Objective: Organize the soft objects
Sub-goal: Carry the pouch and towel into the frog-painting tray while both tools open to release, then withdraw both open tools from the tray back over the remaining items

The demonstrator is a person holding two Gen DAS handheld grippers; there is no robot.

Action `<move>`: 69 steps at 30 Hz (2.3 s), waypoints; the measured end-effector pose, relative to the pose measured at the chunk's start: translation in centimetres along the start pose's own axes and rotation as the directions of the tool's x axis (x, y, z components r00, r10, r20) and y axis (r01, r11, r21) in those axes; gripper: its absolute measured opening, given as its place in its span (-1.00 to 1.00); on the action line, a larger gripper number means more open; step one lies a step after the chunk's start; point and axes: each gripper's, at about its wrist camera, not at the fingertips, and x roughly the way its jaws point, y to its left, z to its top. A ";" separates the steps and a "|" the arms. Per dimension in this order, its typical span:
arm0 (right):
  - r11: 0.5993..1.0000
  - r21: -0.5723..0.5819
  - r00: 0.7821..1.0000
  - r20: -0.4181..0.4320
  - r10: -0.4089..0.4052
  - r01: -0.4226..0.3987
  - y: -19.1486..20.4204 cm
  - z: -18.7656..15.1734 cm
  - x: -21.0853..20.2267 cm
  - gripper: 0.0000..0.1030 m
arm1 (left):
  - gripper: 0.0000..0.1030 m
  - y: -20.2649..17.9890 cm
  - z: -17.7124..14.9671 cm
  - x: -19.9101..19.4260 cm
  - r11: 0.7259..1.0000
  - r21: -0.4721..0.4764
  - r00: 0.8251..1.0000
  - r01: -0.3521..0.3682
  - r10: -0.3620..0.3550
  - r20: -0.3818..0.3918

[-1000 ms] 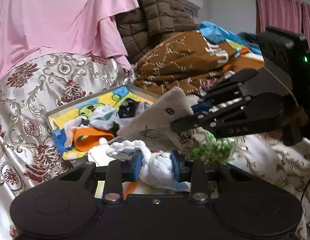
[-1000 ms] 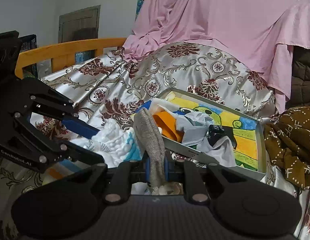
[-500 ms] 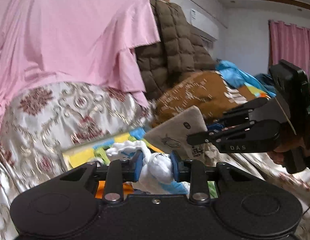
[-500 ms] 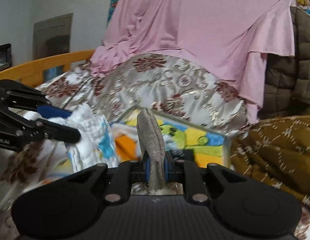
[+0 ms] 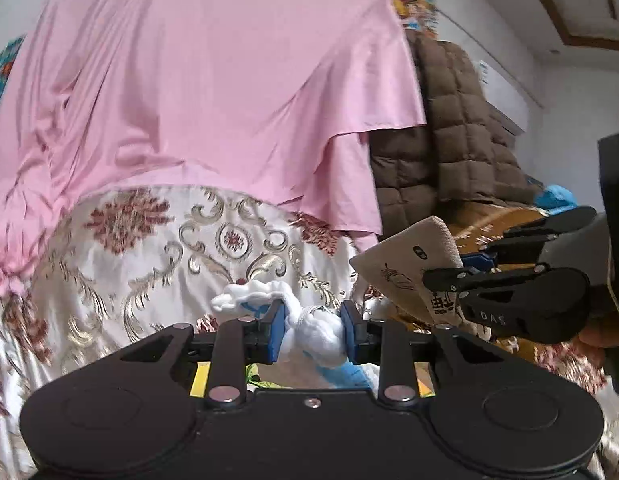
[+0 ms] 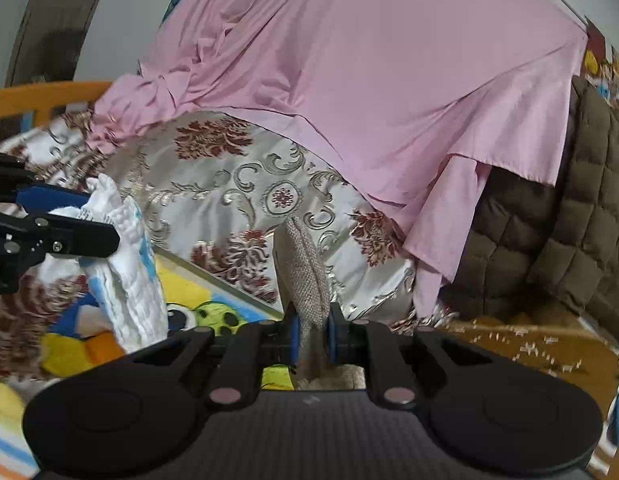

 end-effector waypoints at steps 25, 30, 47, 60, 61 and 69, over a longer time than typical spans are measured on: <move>0.995 0.000 0.972 -0.212 0.101 -0.104 4.2 -3.7 10.2 -0.69 | -0.34 5.6 -8.6 7.2 0.980 -0.191 0.975 -0.053 0.009 -0.223; 0.993 -0.005 0.964 -0.239 0.114 -0.119 4.8 -3.9 10.0 -0.51 | -0.29 5.7 -9.1 6.7 0.979 -0.194 0.965 -0.070 0.017 -0.262; 0.974 0.195 0.987 -0.093 0.133 -0.112 2.1 -4.6 1.0 0.74 | 0.68 3.3 -6.9 -2.3 0.972 -0.157 0.977 -0.174 0.149 -0.155; 0.941 0.309 0.987 0.126 0.101 -0.136 -0.1 -5.8 -11.1 0.99 | 0.98 -1.2 -4.6 -14.2 0.968 -0.137 0.975 -0.210 0.217 0.040; 0.942 0.308 0.986 0.136 0.095 -0.133 0.0 -5.9 -12.0 0.99 | 0.98 -1.6 -4.6 -15.0 0.968 -0.139 0.975 -0.210 0.219 0.049; 0.932 0.336 0.980 0.186 0.073 -0.134 0.9 -8.1 -19.0 1.00 | 0.99 -4.5 -6.3 -20.8 0.967 -0.130 0.973 -0.220 0.226 0.036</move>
